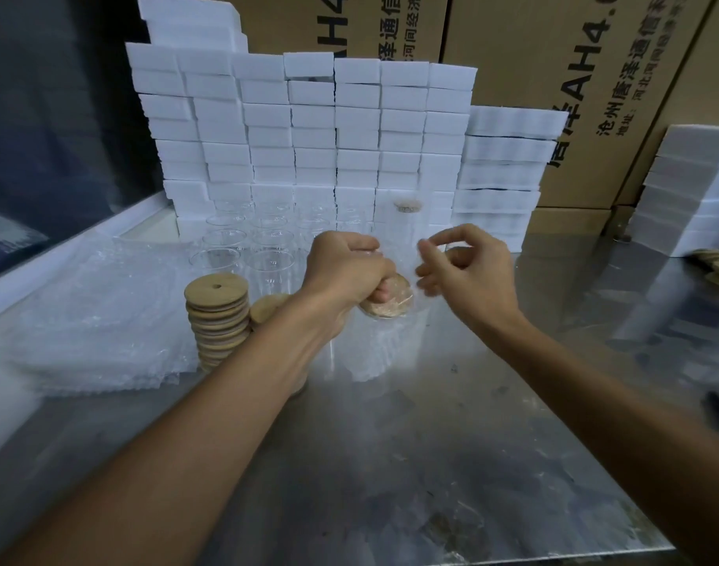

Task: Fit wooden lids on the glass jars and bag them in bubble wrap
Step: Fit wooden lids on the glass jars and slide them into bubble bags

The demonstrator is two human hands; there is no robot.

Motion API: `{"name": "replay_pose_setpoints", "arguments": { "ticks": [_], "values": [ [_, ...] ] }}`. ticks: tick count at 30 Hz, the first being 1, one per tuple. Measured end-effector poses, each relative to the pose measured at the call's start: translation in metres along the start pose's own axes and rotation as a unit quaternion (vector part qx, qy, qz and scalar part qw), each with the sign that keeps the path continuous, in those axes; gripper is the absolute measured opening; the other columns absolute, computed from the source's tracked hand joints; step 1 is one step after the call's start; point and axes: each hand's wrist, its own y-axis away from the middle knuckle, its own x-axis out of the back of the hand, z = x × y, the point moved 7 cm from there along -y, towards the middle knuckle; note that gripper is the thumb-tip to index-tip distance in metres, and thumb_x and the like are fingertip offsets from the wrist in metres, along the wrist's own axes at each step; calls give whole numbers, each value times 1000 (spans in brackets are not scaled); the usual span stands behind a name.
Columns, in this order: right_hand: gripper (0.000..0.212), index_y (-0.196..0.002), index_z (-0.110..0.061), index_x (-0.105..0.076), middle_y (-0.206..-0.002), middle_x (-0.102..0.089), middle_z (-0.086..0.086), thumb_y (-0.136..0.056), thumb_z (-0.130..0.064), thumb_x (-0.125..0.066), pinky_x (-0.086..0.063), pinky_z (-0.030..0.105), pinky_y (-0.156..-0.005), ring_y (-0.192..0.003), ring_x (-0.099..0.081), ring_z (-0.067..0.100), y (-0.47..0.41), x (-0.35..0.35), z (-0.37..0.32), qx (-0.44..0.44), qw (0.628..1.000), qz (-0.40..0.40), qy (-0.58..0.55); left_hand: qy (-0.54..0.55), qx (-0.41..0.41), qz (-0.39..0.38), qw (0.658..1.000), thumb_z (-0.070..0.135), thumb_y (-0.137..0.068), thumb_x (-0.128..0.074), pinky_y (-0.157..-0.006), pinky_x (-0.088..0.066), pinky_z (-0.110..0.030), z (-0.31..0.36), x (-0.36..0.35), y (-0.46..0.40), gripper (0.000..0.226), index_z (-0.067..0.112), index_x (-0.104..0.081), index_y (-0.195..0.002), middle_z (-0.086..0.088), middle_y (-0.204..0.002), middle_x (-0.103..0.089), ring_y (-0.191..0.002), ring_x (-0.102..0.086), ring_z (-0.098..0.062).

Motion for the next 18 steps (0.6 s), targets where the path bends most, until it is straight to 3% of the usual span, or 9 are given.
{"name": "replay_pose_setpoints", "arguments": {
  "ticks": [1, 3, 5, 7, 9, 10, 14, 16, 18],
  "values": [
    [14, -98, -11, -65, -72, -74, 5, -93, -24, -70, -61, 37, -67, -65, -73, 14, 4, 6, 5, -11, 998, 35, -44, -2, 4, 3, 1000, -4, -75, -69, -51, -52, -25, 0, 2, 0, 37, 2, -65, -112, -9, -69, -66, -42, -54, -17],
    [30, -114, -14, -61, -96, -72, 3, -94, -36, -65, -58, 37, -84, -87, -70, 12, 18, 6, 21, -35, 997, 37, -62, -16, 4, -6, 1000, 8, -76, -75, -54, -54, -27, -2, 0, 2, 23, 11, -67, -96, -6, -70, -64, -44, -55, -17],
    [63, -138, -22, -48, -125, -60, -3, -86, -55, -57, -50, 23, -90, -110, -60, 4, 37, -6, 43, -65, 995, -43, -61, -54, -9, -9, 998, 19, -76, -76, -71, -57, -28, -5, -3, 4, 28, 14, -69, -103, 2, -90, -69, -61, -65, -14],
    [95, -153, -29, -27, -137, -45, -11, -75, -70, -60, -44, 13, -91, -119, -52, -1, 58, -22, 62, -83, 986, -133, -59, -100, -25, 4, 995, 26, -76, -76, -88, -52, -28, -5, -4, 5, 41, 15, -68, -115, 6, -109, -68, -94, -66, -13],
    [123, -155, -36, -14, -142, -39, -15, -56, -87, -67, -43, 17, -97, -126, -49, 2, 73, -38, 75, -71, 977, -196, -47, -112, -38, 18, 993, 27, -76, -74, -90, -51, -28, -4, -5, 6, 36, 15, -70, -110, 5, -108, -69, -102, -64, -13],
    [128, -153, -39, -13, -145, -39, -15, -51, -90, -69, -44, 18, -99, -127, -50, 1, 75, -45, 78, -58, 975, -208, -48, -114, -41, 20, 992, 26, -76, -73, -88, -52, -28, -4, -6, 6, 31, 16, -71, -105, 5, -104, -70, -99, -65, -13],
    [121, -146, -53, -18, -150, -42, -16, -51, -61, -92, -40, 21, -109, -137, -43, -2, 73, -57, 81, 5, 984, -171, -40, -119, -37, 15, 992, 27, -75, -73, -84, -54, -29, -8, -11, 6, 26, 17, -72, -99, 3, -96, -71, -93, -66, -15],
    [102, -133, -60, -32, -132, -56, -24, -54, -49, -96, -47, 23, -101, -125, -54, -2, 70, -52, 81, 17, 993, -117, -11, -98, -35, -6, 995, 28, -75, -73, -77, -54, -29, -9, -12, 5, 27, 15, -70, -98, 1, -87, -69, -82, -66, -19],
    [85, -126, -49, -45, -119, -66, -17, -57, -47, -95, -52, 26, -96, -113, -64, 2, 66, -46, 84, 2, 997, -69, -33, -66, -38, -25, 997, 32, -73, -74, -74, -55, -32, -9, -13, 7, 36, 18, -64, -104, 0, -85, -68, -77, -66, -18]
  ]
}}
